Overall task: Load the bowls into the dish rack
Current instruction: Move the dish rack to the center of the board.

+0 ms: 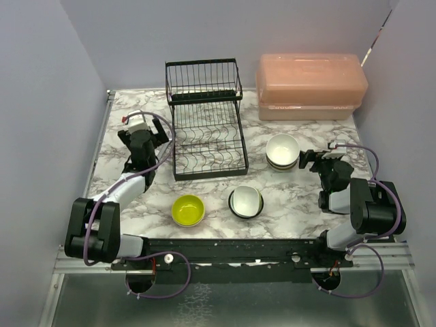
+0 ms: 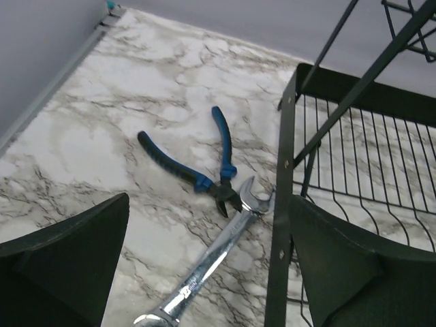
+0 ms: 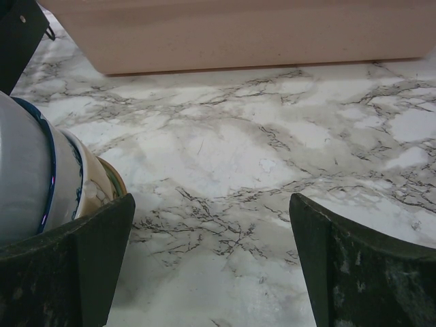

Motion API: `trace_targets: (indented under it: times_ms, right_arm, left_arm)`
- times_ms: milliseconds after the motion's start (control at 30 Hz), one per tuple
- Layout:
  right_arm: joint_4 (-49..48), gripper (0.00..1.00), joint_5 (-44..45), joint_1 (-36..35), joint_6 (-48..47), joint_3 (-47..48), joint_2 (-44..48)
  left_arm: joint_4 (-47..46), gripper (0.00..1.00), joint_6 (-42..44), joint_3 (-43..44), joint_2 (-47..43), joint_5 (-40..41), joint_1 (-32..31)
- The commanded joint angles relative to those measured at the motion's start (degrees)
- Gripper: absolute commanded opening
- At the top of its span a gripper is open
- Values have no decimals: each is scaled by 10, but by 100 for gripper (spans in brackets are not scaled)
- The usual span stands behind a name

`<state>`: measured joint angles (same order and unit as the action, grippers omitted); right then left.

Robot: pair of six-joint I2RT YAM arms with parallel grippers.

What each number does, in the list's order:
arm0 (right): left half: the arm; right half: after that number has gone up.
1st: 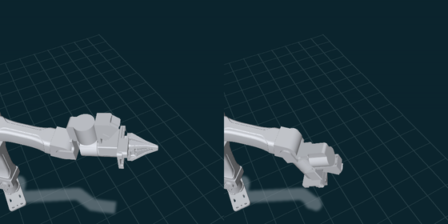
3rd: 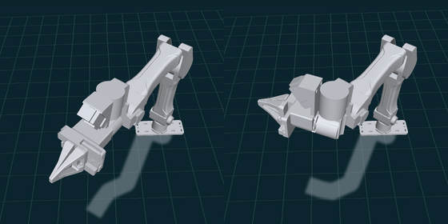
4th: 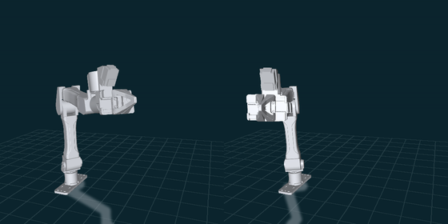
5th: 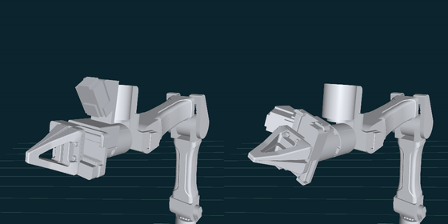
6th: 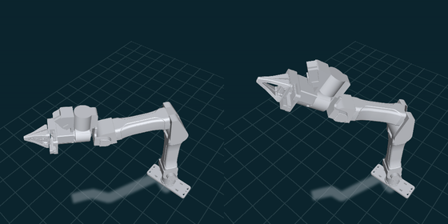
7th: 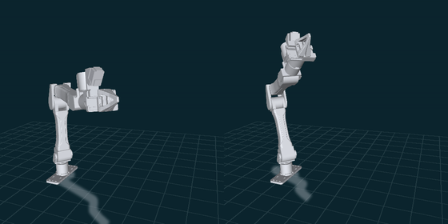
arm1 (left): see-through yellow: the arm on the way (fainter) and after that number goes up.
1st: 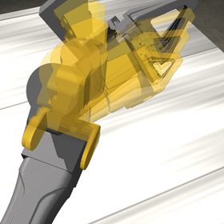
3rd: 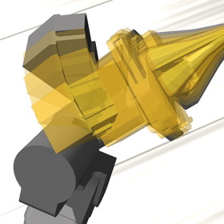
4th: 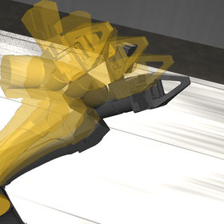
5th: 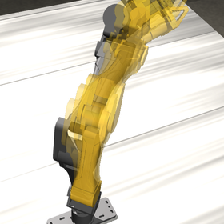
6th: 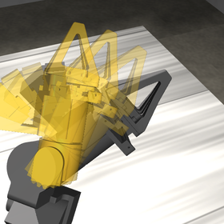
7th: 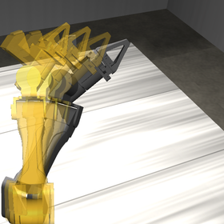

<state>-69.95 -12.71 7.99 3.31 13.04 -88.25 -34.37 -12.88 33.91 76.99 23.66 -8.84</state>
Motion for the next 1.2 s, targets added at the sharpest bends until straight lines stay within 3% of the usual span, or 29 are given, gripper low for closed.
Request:
trace_targets:
  times_ms: [0,100,167,300,433,567,667,933,1167]
  right_arm:
    - [-11,100,22,3,-2,8,-1]
    - [4,100,72,3,18,10,14]
    - [68,100,71,3,21,24,52]
    - [387,100,112,3,46,165,153]
    - [528,100,89,3,42,266,170]
    - [608,100,142,3,168,293,196]
    - [743,100,220,3,290,332,206]
    - [840,100,85,4,285,392,216]
    - [861,100,-27,4,269,405,196]
  left_arm:
    - [211,99,-70,47,2,-109,2]
    - [286,99,-96,92,17,-131,2]
    - [359,99,-121,139,31,-130,2]
    - [436,99,-144,178,36,-127,2]
    - [451,99,-170,163,-5,-114,3]
    - [467,99,-233,132,-73,-73,5]
    - [475,99,-240,117,-112,-55,7]
    - [539,99,-206,128,-100,-76,8]
    - [534,99,-187,119,-61,-176,5]
